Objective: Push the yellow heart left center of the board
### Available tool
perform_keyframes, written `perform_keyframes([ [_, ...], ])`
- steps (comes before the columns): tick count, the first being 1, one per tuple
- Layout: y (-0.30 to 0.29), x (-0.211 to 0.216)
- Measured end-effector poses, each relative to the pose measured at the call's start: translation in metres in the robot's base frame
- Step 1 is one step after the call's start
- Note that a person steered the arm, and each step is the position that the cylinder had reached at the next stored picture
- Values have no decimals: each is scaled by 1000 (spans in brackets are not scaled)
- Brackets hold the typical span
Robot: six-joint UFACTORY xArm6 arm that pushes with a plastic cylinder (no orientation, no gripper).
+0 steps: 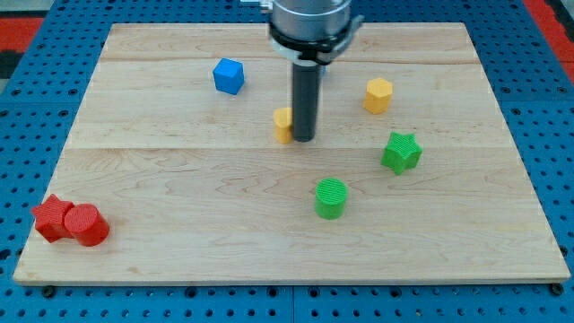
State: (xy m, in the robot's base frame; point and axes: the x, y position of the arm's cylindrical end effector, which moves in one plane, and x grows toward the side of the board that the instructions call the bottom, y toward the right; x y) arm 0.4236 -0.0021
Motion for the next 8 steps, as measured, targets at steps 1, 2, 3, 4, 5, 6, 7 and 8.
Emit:
perform_keyframes([
  [1, -30, 0],
  [2, 14, -4],
  [3, 15, -28],
  [4, -71, -32],
  [5, -183, -32],
  [6, -177, -32],
  [7, -104, -29],
  [8, -105, 2],
])
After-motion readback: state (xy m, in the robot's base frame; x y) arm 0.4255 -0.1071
